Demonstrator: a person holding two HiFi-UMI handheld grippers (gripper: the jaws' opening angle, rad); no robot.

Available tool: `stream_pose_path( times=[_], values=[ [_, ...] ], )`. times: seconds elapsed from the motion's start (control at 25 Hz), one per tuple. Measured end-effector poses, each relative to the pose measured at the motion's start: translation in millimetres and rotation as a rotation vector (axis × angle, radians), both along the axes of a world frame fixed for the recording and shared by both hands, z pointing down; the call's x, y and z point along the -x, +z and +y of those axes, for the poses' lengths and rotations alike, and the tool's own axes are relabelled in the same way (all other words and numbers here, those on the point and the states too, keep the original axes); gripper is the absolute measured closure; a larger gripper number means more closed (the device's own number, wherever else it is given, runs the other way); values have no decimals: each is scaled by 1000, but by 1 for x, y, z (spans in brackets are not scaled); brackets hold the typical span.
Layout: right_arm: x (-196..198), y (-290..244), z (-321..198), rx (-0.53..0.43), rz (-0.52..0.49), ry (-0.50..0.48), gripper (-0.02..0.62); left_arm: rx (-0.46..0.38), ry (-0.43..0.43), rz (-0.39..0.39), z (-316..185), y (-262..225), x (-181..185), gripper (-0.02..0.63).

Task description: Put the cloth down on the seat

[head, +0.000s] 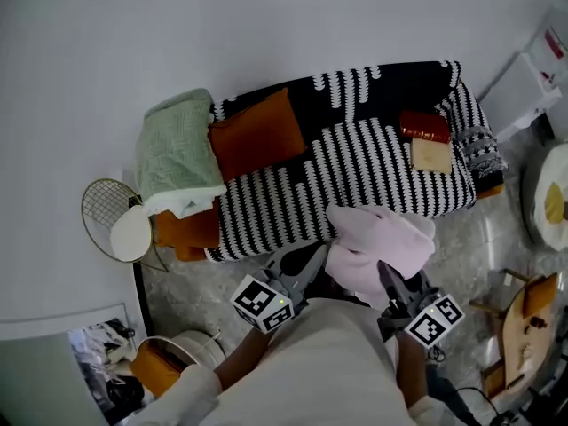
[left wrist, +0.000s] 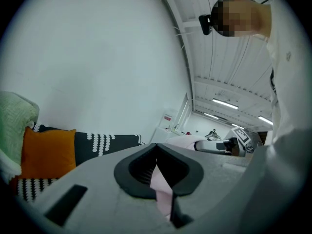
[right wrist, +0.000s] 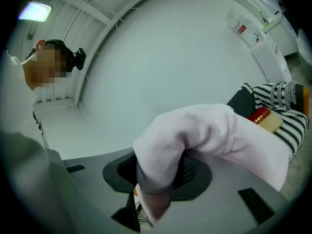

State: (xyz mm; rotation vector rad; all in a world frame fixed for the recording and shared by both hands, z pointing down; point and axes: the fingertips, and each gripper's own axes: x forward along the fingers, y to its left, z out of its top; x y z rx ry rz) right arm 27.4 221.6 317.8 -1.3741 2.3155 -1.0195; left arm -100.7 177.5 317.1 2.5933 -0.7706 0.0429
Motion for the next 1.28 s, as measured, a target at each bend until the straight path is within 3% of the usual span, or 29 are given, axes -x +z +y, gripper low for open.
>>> stream_pose_path(
  times=[0.44,0.72,0.96,1.28],
  values=[
    [12,-17,-71,-36,71,62,454,-25,82,15,-61,-8,17,595],
    [13,-25,-105,-52,104,42,455,-4,97,5,-83,3,11,595],
    [-3,-11,-142,-36,110,-4,456,10,67,-21,-110,11,-6,594],
    [-38,10,-202,7,92,-120,456,7,-55,-39,-165,2,-43,594]
  ],
)
